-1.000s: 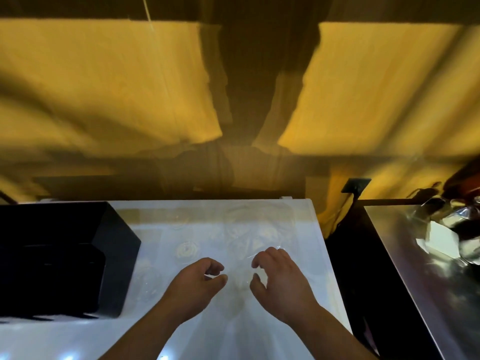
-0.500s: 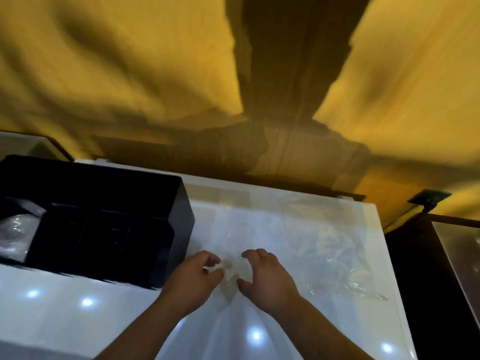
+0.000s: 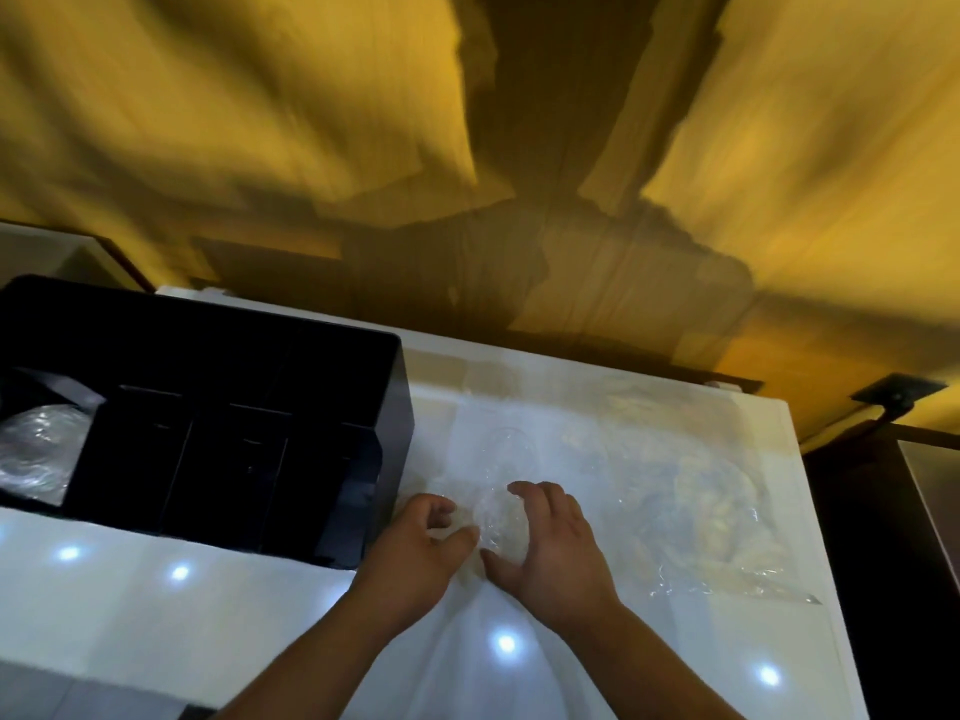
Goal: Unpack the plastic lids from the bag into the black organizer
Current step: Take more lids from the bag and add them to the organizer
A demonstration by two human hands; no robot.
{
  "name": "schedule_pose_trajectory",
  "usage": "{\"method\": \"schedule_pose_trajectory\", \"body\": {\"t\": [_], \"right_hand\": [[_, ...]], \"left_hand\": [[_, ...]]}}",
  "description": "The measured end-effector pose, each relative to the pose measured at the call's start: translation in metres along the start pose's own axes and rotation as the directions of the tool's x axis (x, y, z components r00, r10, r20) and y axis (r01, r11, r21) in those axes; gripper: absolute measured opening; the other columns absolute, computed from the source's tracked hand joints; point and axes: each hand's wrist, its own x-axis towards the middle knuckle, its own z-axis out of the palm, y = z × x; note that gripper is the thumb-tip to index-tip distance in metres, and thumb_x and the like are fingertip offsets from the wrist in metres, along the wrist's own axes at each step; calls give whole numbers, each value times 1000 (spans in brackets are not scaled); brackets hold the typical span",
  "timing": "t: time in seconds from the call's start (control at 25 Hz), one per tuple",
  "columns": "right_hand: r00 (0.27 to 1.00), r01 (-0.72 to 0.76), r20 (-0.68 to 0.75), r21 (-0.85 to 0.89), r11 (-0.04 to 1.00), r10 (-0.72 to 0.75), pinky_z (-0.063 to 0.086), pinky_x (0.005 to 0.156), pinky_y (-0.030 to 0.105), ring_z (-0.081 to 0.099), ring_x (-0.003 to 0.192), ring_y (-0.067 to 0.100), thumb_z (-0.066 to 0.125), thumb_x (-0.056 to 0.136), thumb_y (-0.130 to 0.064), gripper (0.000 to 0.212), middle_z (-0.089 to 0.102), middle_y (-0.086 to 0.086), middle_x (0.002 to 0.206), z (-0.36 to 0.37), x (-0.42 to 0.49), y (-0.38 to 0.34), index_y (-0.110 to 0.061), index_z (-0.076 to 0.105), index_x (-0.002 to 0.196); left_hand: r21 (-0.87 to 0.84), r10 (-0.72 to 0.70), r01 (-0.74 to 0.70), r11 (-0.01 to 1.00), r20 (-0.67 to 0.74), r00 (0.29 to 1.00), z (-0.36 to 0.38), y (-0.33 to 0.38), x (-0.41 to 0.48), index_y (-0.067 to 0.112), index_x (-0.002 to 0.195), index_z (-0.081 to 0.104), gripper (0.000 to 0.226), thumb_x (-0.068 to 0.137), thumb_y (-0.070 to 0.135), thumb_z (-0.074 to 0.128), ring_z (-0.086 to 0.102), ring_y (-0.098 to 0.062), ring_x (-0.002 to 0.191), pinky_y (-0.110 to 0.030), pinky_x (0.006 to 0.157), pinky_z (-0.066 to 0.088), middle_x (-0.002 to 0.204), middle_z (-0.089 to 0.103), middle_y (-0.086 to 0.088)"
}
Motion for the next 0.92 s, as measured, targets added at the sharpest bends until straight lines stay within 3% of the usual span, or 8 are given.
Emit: {"method": "schedule_pose_trajectory", "body": {"t": [0.08, 0.16, 0.28, 0.36, 0.44, 0.56, 0.72, 0.92], "right_hand": [[995, 79, -61, 85, 993, -74, 47, 94, 23, 55, 111, 13, 76, 72, -61, 77, 57, -5, 125, -8, -3, -6, -24, 52, 136], [983, 179, -67, 99, 979, -173, 44, 100, 20, 52, 120, 9, 75, 76, -63, 77, 55, -8, 132, -15, -5, -10, -26, 49, 138], [985, 171, -58, 115, 979, -165, 44, 103, 21, 49, 126, 5, 64, 86, -60, 63, 53, -12, 138, -22, 12, -2, -32, 47, 140], [998, 21, -65, 85, 996, -16, 47, 104, 30, 52, 130, 13, 59, 92, -56, 57, 56, -7, 143, -21, 39, 8, -30, 48, 142], [993, -97, 67, -42, 994, 100, 44, 112, 39, 46, 141, 25, 62, 91, -58, 71, 47, 2, 156, -9, 69, 15, -27, 40, 152], [959, -31, 268, -211, 977, 88, 39, 117, 46, 36, 149, 34, 68, 85, -63, 92, 34, 10, 166, 13, 97, 20, -27, 27, 159], [979, 54, 205, -286, 957, 6, 47, 108, 44, 51, 130, 33, 72, 82, -61, 87, 52, 10, 148, 16, 99, 20, -25, 37, 153], [991, -131, -4, 98, 986, 132, 48, 106, 39, 44, 131, 20, 61, 72, -72, 92, 48, -3, 147, -25, 68, 4, -36, 35, 153]], "left_hand": [[-120, -58, 64, 991, 52, 997, 0, 7, -1, 38, 118, 61, 35, 89, 54, 73, 71, -11, 103, -33, 88, 59, 115, 70, 16], [-132, -47, 58, 990, 85, 995, 2, 13, -3, 30, 113, 71, 21, 96, 42, 71, 77, -13, 92, -40, 89, 65, 102, 80, 8], [-231, -68, 65, 971, -3, 998, 1, 15, -3, 20, 103, 74, 9, 104, 22, 65, 77, -13, 67, -33, 67, 64, 80, 82, 7], [-307, -113, 96, 947, -37, 993, -4, 14, -4, 22, 103, 73, 12, 105, 19, 61, 78, -17, 71, -29, 64, 60, 82, 82, 5], [-340, -130, 109, 934, -39, 991, -7, 12, -3, 24, 105, 72, 16, 106, 16, 58, 79, -24, 82, -30, 69, 60, 93, 82, 2], [-407, -154, 127, 905, -34, 987, -4, 12, -1, 20, 107, 72, 19, 108, 12, 54, 76, -30, 89, -32, 70, 58, 103, 79, -5], [-459, -163, 124, 880, -46, 986, -2, 13, 3, 18, 111, 72, 18, 108, 14, 55, 76, -30, 92, -31, 69, 57, 108, 78, -5], [-518, -179, 145, 843, -17, 984, -2, 19, 6, 19, 114, 72, 19, 109, 16, 54, 77, -29, 94, -32, 69, 58, 111, 78, -4]]}}
